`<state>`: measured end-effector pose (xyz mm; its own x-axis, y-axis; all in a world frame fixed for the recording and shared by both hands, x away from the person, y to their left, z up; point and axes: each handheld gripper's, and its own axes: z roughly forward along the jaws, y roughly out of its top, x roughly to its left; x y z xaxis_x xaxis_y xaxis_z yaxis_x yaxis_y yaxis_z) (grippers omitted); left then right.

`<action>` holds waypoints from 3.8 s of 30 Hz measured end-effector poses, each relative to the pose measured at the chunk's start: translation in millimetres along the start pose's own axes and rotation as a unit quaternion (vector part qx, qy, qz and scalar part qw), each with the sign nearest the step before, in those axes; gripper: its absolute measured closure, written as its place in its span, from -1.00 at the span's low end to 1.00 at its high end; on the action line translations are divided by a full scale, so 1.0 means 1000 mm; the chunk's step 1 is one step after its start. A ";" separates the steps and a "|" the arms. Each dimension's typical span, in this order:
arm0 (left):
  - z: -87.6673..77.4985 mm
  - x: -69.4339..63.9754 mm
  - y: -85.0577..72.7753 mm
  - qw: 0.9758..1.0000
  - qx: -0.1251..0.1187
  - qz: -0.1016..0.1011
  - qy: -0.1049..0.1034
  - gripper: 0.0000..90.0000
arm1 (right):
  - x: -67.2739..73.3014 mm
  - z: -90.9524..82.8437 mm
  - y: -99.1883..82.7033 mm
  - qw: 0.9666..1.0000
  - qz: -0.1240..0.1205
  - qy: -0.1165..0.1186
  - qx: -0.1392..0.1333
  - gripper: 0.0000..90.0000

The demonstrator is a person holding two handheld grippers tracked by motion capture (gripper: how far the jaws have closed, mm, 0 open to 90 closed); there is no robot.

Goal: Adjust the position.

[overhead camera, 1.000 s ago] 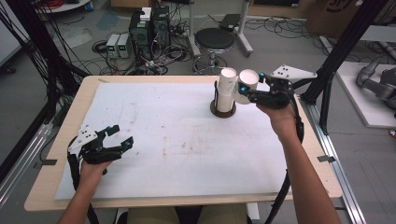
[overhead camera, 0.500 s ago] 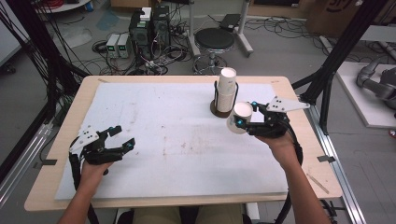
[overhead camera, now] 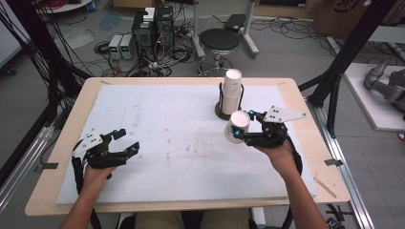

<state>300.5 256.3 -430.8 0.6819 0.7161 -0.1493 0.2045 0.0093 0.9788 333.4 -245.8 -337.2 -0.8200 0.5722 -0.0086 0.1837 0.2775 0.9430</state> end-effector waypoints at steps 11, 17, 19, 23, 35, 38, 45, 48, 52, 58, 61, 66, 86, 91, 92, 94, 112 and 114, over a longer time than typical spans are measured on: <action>0.011 -0.012 0.002 0.999 0.005 0.015 -0.035 -0.63 | 0.016 0.020 0.001 0.999 -0.005 0.037 0.000 -0.26; 0.021 -0.024 0.002 0.996 0.028 0.025 -0.081 -0.63 | 0.023 0.036 0.009 0.998 -0.016 0.061 0.004 -0.26; 0.023 -0.029 0.004 0.994 0.032 0.029 -0.099 -0.64 | 0.025 0.041 0.010 0.997 -0.018 0.069 0.006 -0.26; 0.029 -0.043 0.013 0.990 0.023 0.037 -0.134 -0.66 | 0.033 0.049 0.011 0.996 -0.019 0.090 0.008 -0.26; 0.064 -0.068 0.025 0.983 0.032 0.055 -0.172 -0.66 | 0.044 0.067 0.015 0.992 -0.021 0.124 0.011 -0.26; 0.073 -0.074 0.029 0.981 0.033 0.060 -0.184 -0.65 | 0.046 0.068 0.015 0.991 -0.020 0.129 0.011 -0.26; 0.093 -0.086 0.032 0.977 0.030 0.064 -0.203 -0.65 | 0.048 0.069 0.017 0.990 -0.020 0.136 0.011 -0.26; 0.099 -0.090 0.031 0.975 0.031 0.064 -0.209 -0.65 | 0.050 0.070 0.018 0.990 -0.020 0.140 0.012 -0.26; 0.107 -0.094 0.032 0.973 0.035 0.067 -0.216 -0.65 | 0.052 0.072 0.018 0.989 -0.020 0.145 0.011 -0.25; 0.115 -0.100 0.032 0.972 0.037 0.070 -0.221 -0.64 | 0.054 0.074 0.020 0.988 -0.019 0.151 0.012 -0.26; 0.118 -0.101 0.031 0.971 0.037 0.073 -0.226 -0.60 | 0.055 0.074 0.020 0.987 -0.017 0.157 0.012 -0.25; 0.120 -0.102 0.031 0.968 0.035 0.078 -0.235 -0.49 | 0.056 0.075 0.020 0.986 -0.007 0.165 0.007 -0.25; 0.117 -0.103 0.042 0.960 0.054 0.095 -0.257 -0.21 | 0.052 0.068 0.027 0.985 0.001 0.173 0.010 -0.55; 0.116 -0.102 0.051 0.958 0.062 0.107 -0.259 -0.14 | 0.044 0.061 0.029 0.987 0.004 0.162 0.006 -0.55; 0.116 -0.102 0.052 0.957 0.063 0.108 -0.261 -0.12 | 0.042 0.058 0.029 0.987 0.008 0.161 0.000 -0.56; 0.116 -0.100 0.057 0.957 0.071 0.113 -0.259 -0.08 | 0.040 0.054 0.029 0.987 0.010 0.161 -0.003 -0.57; 0.121 -0.104 0.101 0.923 0.208 0.193 -0.261 -0.06 | 0.027 0.032 0.023 0.986 -0.015 0.163 0.016 -0.57; 0.122 -0.105 0.104 0.918 0.219 0.198 -0.265 -0.06 | 0.027 0.032 0.021 0.985 -0.028 0.166 0.025 -0.57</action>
<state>335.9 96.3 -330.4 0.9859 0.1613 0.0454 0.0503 -0.5435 0.8379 332.2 -200.2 -328.2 -0.9602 0.2732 0.0575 0.1534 0.3443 0.9263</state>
